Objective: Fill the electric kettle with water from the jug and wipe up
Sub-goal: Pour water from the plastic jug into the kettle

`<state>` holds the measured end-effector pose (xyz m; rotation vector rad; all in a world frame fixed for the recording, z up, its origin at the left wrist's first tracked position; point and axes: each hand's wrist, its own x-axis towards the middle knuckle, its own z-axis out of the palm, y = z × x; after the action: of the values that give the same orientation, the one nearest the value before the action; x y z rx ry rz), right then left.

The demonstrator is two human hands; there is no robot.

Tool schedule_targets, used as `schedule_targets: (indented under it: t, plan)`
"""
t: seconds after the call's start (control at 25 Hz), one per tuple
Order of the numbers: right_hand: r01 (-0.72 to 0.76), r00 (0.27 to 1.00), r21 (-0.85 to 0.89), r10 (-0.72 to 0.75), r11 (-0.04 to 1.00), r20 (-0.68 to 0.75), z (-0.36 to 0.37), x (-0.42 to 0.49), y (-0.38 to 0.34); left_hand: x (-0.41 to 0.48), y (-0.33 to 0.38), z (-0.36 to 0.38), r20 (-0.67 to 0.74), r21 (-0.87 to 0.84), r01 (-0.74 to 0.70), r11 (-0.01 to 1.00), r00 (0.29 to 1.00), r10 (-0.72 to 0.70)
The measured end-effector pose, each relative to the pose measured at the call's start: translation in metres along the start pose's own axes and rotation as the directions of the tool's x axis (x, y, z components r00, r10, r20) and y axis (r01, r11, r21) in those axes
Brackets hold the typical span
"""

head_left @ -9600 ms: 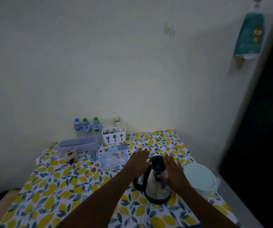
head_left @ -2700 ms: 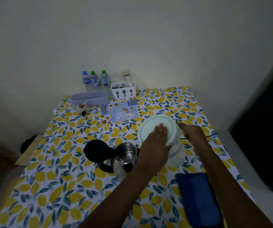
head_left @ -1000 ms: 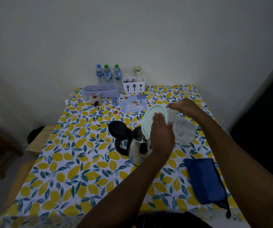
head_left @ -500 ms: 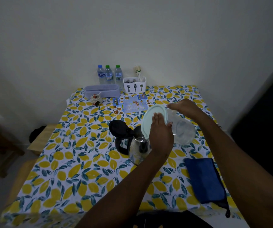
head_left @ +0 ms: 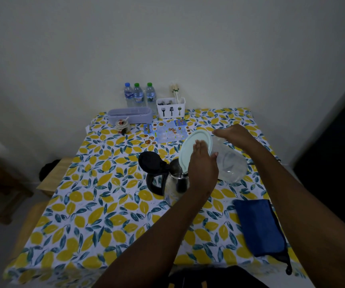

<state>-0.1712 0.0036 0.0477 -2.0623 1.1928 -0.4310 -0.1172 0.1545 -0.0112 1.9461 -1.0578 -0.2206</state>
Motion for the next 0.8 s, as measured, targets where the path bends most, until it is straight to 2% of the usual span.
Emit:
schedule_targets:
  t: [0.8]
  plan:
    - [0.001, 1.000, -0.052, -0.001, 0.999, 0.008, -0.0011, 0.0046, -0.0058, 0.0081, -0.0046, 0.0040, -0.023, -0.020, 0.003, 1.000, 1.000, -0.004]
